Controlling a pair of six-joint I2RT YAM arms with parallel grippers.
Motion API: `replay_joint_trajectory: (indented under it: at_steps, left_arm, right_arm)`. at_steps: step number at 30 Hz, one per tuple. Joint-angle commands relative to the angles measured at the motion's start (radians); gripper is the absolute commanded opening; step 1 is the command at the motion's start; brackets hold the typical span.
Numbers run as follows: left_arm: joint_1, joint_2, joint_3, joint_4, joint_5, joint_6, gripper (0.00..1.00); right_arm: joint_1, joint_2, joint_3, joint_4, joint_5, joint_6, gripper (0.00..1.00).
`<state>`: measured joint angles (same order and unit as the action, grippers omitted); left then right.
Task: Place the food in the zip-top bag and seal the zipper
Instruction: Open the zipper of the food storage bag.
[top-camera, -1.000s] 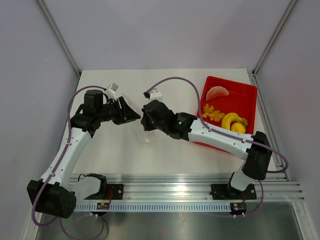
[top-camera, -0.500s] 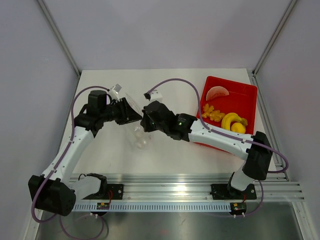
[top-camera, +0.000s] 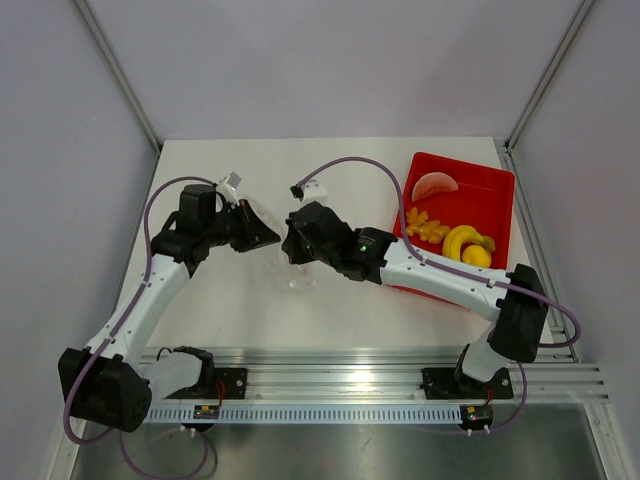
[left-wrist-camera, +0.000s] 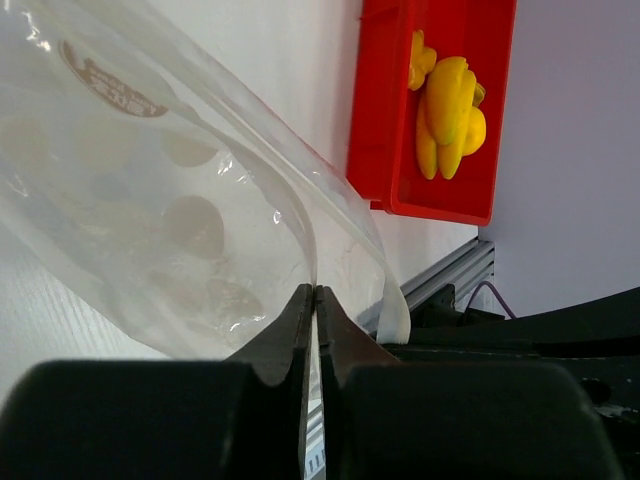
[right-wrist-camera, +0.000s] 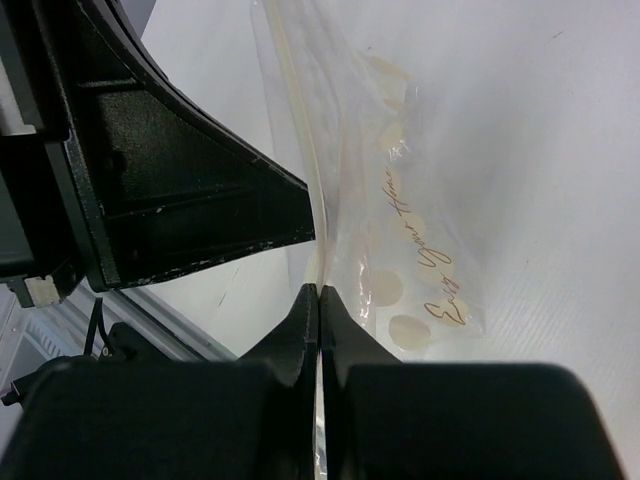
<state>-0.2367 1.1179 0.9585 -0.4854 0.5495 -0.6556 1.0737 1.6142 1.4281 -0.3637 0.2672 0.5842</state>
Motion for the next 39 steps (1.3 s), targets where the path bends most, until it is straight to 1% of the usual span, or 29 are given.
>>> replay_joint_trajectory:
  at_steps: [1, 3, 4, 7, 11, 14, 17, 20, 24, 27, 29, 31, 34, 37, 39]
  left_arm:
    - [-0.004, -0.015, -0.015, 0.064, -0.01, -0.01, 0.13]
    - [-0.006, -0.013, -0.017, 0.067, -0.01, -0.013, 0.26]
    - [-0.007, -0.01, -0.015, 0.068, -0.013, -0.013, 0.36]
    - [-0.021, 0.008, -0.004, 0.065, -0.02, -0.016, 0.36]
    - [-0.038, 0.031, 0.006, 0.068, -0.042, -0.022, 0.27]
    - [-0.049, 0.052, 0.009, 0.07, -0.059, -0.026, 0.22]
    - [-0.059, 0.065, 0.009, 0.071, -0.06, -0.026, 0.01]
    - [-0.062, 0.065, 0.008, 0.064, -0.063, -0.019, 0.0]
    - [-0.062, 0.048, 0.008, 0.042, -0.072, 0.008, 0.0]
    - [-0.062, 0.045, 0.016, 0.039, -0.05, 0.02, 0.0]
    - [-0.064, 0.062, 0.045, 0.047, -0.022, 0.014, 0.0]
    - [-0.078, 0.079, 0.071, 0.047, 0.01, 0.014, 0.0]
    - [-0.101, 0.115, 0.111, 0.06, 0.065, 0.016, 0.0]
    - [-0.125, 0.144, 0.117, 0.119, 0.121, -0.016, 0.0]
    - [-0.138, 0.154, 0.121, 0.174, 0.159, -0.051, 0.0]
  right_arm:
    - [0.005, -0.042, 0.003, 0.037, -0.005, 0.009, 0.0]
    - [0.006, -0.043, 0.005, 0.037, -0.006, 0.003, 0.0]
    - [0.006, -0.043, 0.006, 0.037, -0.008, 0.003, 0.0]
    - [0.006, -0.039, 0.008, 0.039, -0.011, 0.003, 0.0]
    - [0.006, -0.037, 0.008, 0.037, -0.013, 0.011, 0.0]
    - [0.006, -0.045, 0.0, 0.037, -0.013, 0.012, 0.0]
    - [0.006, -0.053, -0.003, 0.026, -0.006, 0.012, 0.0]
    - [-0.001, -0.063, -0.006, -0.01, 0.038, 0.035, 0.0]
    - [-0.069, -0.102, -0.043, -0.064, 0.079, 0.106, 0.0]
    - [-0.138, -0.12, -0.08, -0.109, 0.108, 0.137, 0.0]
    - [-0.17, -0.116, -0.081, -0.153, 0.124, 0.144, 0.0]
    - [-0.179, -0.1, -0.068, -0.182, 0.156, 0.146, 0.0]
    - [-0.182, -0.08, -0.061, -0.207, 0.161, 0.152, 0.0]
    - [-0.182, -0.051, -0.07, -0.19, 0.145, 0.167, 0.0]
    - [-0.182, -0.022, -0.072, -0.199, 0.168, 0.196, 0.0]
